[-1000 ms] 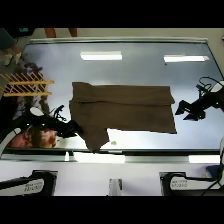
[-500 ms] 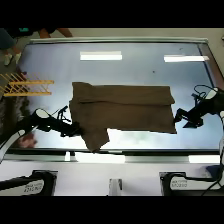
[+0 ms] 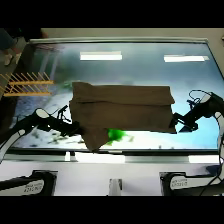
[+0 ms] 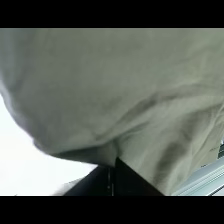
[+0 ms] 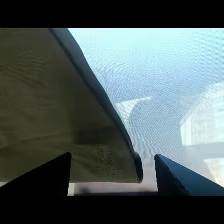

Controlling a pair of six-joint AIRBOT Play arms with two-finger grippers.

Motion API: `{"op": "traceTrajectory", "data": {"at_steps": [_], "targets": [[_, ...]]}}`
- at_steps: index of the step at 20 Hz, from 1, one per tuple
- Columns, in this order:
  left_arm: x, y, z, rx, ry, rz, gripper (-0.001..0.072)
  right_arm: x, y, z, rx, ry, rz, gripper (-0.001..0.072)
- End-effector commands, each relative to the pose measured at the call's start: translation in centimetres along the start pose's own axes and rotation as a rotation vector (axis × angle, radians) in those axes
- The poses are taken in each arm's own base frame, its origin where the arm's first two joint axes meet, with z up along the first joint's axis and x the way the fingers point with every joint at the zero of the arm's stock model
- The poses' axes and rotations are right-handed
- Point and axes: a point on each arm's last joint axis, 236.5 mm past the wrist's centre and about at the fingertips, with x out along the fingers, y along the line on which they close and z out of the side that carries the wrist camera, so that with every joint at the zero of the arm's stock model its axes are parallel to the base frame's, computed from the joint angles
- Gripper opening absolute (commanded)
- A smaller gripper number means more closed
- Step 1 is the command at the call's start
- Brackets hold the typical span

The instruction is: Fold the shirts.

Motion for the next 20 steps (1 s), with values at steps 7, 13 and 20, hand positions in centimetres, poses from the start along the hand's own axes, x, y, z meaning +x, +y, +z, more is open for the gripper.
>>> {"op": "traceTrajectory", "data": {"at_steps": [7,13,20], "targets": [[-1.8,-0.7,1.7,0.042,-0.045,-0.018,0.0036,-1.5,3.9,0.9,-0.045,-0.047,0.151,0.0026],[-12.2,-6.7,10.0,0.203,-0.246,-0.063,0.0032,-9.9,7.2,7.5,-0.098,-0.373,0.164,0.0023],[-14.9,-8.6,21.5,0.204,-0.356,-0.074,0.0033,-16.1,12.6,17.7,-0.1,-0.739,0.166,0.0023]]}}
